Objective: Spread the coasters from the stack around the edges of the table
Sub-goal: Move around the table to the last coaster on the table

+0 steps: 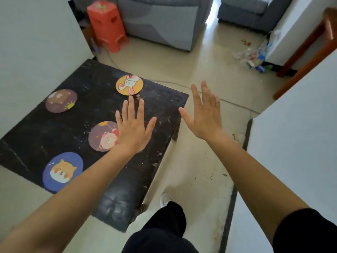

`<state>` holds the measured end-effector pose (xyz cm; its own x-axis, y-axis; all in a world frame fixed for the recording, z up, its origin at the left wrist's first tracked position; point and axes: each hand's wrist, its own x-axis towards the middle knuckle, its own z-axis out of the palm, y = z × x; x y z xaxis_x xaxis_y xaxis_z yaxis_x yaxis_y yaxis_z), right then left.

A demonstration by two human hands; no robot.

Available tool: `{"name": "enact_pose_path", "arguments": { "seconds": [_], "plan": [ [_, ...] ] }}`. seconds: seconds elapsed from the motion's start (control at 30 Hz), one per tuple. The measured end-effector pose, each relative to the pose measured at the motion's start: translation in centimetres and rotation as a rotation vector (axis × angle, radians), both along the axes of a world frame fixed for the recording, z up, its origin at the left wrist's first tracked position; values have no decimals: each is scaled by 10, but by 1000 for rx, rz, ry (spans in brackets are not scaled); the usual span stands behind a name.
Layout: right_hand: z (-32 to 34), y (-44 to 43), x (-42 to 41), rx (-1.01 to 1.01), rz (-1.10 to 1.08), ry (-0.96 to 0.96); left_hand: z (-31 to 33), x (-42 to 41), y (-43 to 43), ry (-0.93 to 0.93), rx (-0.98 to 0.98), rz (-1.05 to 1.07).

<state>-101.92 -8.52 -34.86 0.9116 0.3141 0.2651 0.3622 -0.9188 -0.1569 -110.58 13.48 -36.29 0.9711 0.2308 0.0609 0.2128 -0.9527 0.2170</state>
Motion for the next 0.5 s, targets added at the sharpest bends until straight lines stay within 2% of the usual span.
{"name": "enact_pose_path", "arguments": {
  "seconds": [0.3,0.5],
  "plan": [
    [-4,114,84,-96,349,58,5,27,73,-1,-58,298],
    [-37,195,111,-224,583,158,-26,8,116,140,-229,593]
  ]
}}
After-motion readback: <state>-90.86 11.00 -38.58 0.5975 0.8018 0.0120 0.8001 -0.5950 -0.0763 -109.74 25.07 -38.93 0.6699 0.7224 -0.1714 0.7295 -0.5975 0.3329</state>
